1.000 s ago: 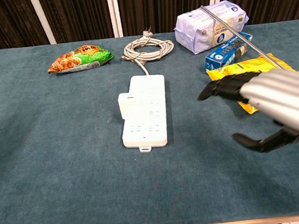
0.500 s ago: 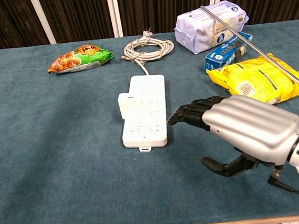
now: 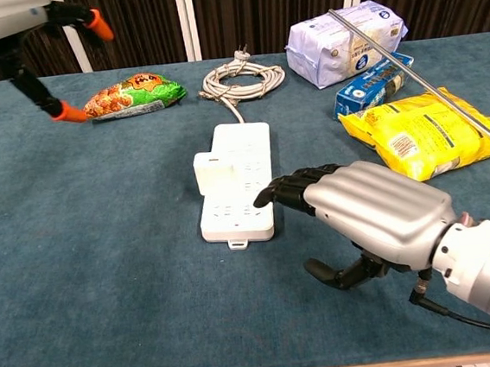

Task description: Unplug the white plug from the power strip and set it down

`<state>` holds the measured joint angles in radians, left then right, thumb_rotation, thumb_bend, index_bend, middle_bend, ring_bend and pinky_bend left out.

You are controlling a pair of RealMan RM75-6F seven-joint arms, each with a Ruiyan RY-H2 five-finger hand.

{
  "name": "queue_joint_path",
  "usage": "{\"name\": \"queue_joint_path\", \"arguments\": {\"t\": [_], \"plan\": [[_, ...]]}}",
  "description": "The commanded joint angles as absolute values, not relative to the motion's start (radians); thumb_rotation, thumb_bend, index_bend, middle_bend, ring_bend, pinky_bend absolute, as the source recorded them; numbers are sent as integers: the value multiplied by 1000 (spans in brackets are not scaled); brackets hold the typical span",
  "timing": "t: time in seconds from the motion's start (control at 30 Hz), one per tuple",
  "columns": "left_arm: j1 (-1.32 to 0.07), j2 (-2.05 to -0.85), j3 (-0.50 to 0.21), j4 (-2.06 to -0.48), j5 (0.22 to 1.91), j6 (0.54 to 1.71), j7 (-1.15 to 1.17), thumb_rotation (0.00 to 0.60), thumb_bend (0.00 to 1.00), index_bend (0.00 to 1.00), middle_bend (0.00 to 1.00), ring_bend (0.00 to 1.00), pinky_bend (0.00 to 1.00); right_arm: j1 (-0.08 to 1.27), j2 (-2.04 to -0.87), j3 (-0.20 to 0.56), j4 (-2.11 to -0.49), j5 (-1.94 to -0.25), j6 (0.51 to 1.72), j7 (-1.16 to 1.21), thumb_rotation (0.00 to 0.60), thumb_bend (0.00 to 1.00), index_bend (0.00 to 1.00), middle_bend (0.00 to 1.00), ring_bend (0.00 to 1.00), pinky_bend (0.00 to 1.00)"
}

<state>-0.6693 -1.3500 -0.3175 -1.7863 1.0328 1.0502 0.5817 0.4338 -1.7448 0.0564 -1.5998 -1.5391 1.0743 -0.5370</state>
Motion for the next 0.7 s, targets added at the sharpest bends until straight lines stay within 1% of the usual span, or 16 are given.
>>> {"name": "queue_joint_path", "arguments": {"t": [0.03, 0.23, 0.4, 0.7], "plan": [[-708, -1377, -329, -1780, 994, 1041, 608, 600, 67, 211, 204, 76, 156, 443, -1756, 63, -1589, -1526, 1067, -532, 600, 503, 170, 169, 148, 188], [-759, -1407, -333, -1770, 943, 1036, 638, 600, 67, 214, 207, 75, 169, 460, -1784, 61, -1566, -1519, 1057, -513, 600, 504, 215, 201, 176, 188], [-803, -1438, -336, -1749, 907, 1020, 661, 600, 67, 217, 207, 76, 169, 478, -1823, 64, -1537, -1519, 1044, -500, 600, 503, 217, 201, 178, 188], [-883, -1500, -331, -1714, 848, 1021, 688, 600, 67, 222, 209, 76, 170, 514, -1888, 92, -1475, -1482, 1024, -498, 600, 503, 217, 201, 178, 188]]}}
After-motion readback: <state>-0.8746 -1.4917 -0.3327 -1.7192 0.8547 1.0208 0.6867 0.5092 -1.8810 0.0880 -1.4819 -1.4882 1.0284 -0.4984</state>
